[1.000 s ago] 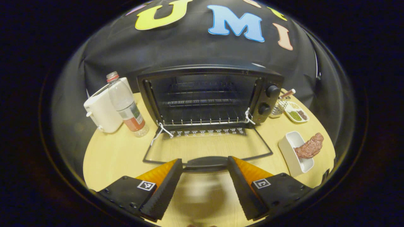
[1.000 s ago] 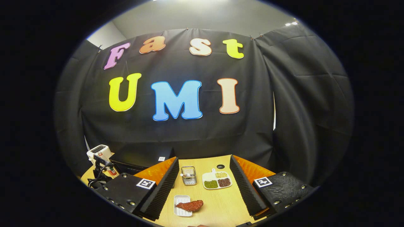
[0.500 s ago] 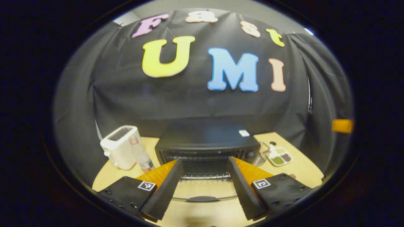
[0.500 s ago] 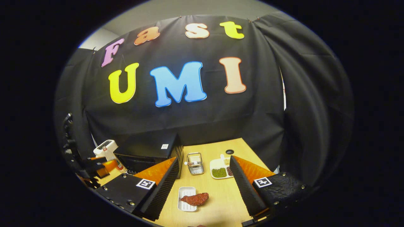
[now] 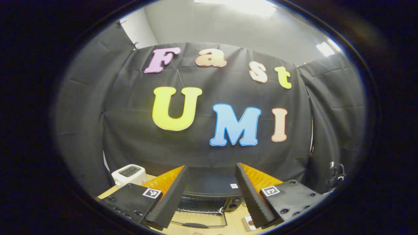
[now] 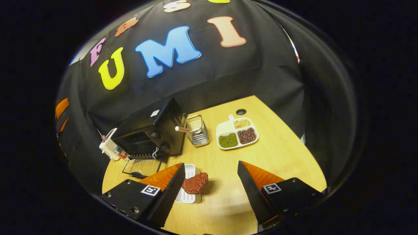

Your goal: Open the electric oven with the left hand, put the food in, and close the electric oven.

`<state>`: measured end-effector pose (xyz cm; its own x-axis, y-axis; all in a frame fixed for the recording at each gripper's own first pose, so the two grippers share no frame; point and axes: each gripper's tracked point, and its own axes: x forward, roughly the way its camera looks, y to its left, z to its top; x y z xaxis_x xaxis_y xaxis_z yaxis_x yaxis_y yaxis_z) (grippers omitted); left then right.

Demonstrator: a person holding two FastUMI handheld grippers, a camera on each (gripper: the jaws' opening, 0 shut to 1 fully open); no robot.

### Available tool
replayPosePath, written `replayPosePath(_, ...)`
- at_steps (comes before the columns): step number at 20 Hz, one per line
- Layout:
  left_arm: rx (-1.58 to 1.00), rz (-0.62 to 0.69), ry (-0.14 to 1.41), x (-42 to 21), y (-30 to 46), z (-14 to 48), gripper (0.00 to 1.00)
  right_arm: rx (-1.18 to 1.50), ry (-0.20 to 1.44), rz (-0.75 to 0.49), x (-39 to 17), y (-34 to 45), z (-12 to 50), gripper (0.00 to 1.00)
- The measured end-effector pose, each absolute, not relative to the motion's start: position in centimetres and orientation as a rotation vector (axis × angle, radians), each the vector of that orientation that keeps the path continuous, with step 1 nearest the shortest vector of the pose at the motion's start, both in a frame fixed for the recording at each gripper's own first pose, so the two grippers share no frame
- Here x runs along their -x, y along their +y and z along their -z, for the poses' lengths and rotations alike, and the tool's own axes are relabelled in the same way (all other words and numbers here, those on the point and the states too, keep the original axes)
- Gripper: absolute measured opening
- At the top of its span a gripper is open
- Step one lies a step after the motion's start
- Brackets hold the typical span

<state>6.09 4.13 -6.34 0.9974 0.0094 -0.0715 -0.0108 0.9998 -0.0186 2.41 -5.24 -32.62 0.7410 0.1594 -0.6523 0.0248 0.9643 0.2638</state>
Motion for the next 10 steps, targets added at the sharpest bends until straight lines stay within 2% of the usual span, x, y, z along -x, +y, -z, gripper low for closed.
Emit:
replayPosePath(1, 0.012, -0.023, 0.075, -5.8, 4.2, 6.4, 0.91, -0.288, 0.764, -0.089, -2.3, -5.1, 34.0, 0.98)
replayPosePath(7, 0.007, -0.128, 0.148, -3.7, 5.0, 8.3, 0.91, -0.5, 0.921, -0.198, -2.0, -2.2, 40.5, 0.98)
replayPosePath(9, -0.013, -0.18, 0.158, -2.8, 5.6, 8.3, 0.99, -0.56, 0.949, -0.222, -2.3, -1.5, 41.8, 0.98)
replayPosePath(10, -0.023, -0.197, 0.16, -2.4, 5.5, 8.3, 0.97, -0.575, 0.963, -0.227, -2.4, -1.0, 42.8, 0.98)
